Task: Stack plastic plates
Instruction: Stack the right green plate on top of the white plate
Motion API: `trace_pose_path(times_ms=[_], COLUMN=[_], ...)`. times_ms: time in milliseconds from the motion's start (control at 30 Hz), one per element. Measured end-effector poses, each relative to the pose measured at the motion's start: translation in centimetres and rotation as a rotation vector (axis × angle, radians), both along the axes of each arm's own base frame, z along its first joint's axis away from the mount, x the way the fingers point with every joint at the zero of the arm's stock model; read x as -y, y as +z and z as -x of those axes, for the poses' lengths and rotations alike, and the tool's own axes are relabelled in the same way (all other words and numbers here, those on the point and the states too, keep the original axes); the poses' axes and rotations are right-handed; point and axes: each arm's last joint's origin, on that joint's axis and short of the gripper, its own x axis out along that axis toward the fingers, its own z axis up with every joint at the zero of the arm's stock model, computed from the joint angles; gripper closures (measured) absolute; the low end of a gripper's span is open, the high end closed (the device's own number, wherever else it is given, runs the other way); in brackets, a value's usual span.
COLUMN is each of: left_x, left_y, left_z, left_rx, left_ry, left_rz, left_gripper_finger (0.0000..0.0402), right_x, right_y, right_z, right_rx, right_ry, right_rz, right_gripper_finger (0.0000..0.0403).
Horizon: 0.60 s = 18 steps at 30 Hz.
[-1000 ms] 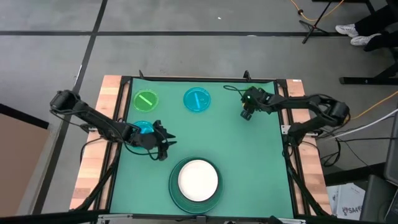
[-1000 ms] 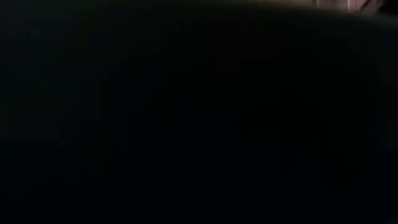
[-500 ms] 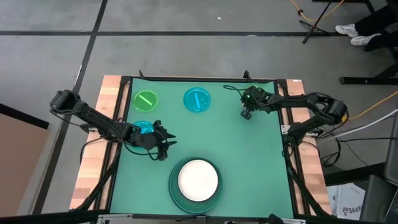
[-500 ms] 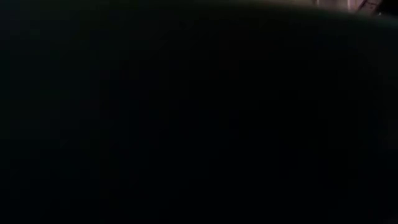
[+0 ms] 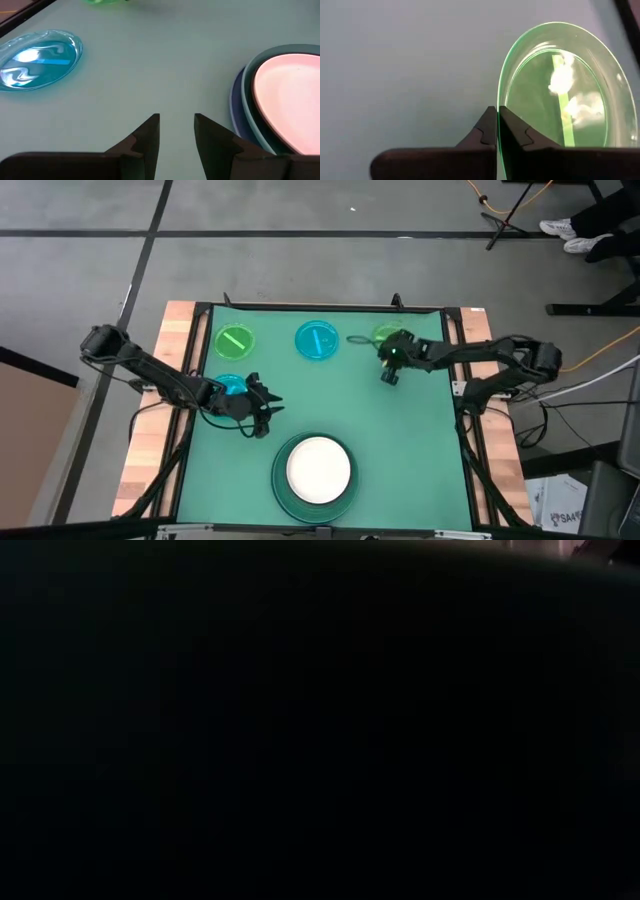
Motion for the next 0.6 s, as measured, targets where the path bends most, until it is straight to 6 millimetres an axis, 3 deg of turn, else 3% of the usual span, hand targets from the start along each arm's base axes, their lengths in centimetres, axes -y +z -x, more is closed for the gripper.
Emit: trace_pose_path(times_ms=[233, 600], left_x=[0.0, 0.0], left_y=[0.0, 0.0], left_z=[0.0, 0.0], left_rx=[-0.003, 0.002], left_ry=[-0.012, 0.006], left_rz=[0.009, -0.004], left_gripper_finger=[0.0287, 0.0287], right_x=[-5.8, -15.6], right_y=[0.3, 3.6], right_z=[-2.1, -4.8], right_rx=[0.037, 0.271], right_ry=[0.207, 0.541], right_rz=[-0.037, -0.081], right_gripper_finger=[0.0402, 0.0402])
